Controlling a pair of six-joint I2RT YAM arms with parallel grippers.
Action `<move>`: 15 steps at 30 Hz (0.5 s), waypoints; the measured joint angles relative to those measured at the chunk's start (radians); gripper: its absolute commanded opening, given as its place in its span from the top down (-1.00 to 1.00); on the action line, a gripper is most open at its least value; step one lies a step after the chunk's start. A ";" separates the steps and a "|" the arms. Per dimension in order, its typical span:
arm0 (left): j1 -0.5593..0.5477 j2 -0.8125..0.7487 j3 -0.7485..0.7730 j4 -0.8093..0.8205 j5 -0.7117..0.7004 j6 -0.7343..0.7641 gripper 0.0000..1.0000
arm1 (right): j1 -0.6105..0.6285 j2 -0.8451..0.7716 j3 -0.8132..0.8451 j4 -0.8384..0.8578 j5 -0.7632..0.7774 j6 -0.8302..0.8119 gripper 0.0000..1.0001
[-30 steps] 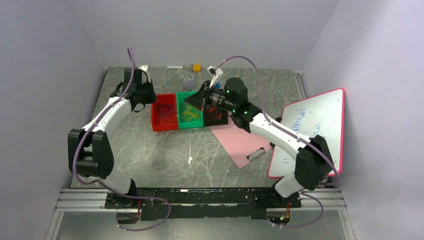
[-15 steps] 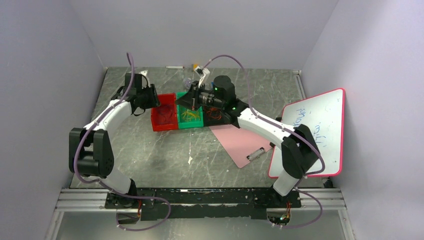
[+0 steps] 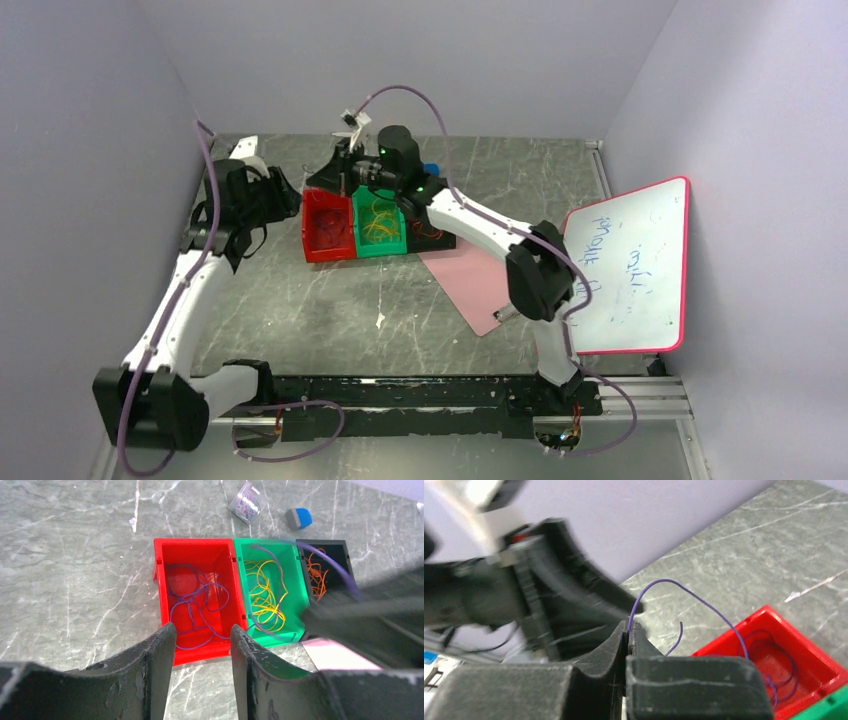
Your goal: Untangle the cables
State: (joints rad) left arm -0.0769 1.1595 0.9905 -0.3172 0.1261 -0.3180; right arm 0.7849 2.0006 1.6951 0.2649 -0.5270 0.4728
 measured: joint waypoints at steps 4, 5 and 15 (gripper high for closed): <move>0.001 -0.108 -0.042 -0.009 -0.018 -0.011 0.01 | 0.000 0.154 0.171 -0.035 -0.006 -0.023 1.00; 0.001 -0.127 -0.051 -0.015 -0.021 -0.013 0.01 | 0.000 0.198 0.219 -0.051 -0.009 -0.030 0.99; 0.002 -0.204 -0.103 -0.067 -0.067 -0.019 0.03 | 0.000 0.454 0.490 -0.165 0.003 -0.069 0.98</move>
State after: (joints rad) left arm -0.0753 0.9558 0.8879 -0.3843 0.0589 -0.3367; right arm 0.7853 2.4550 2.1849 0.1001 -0.5243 0.4034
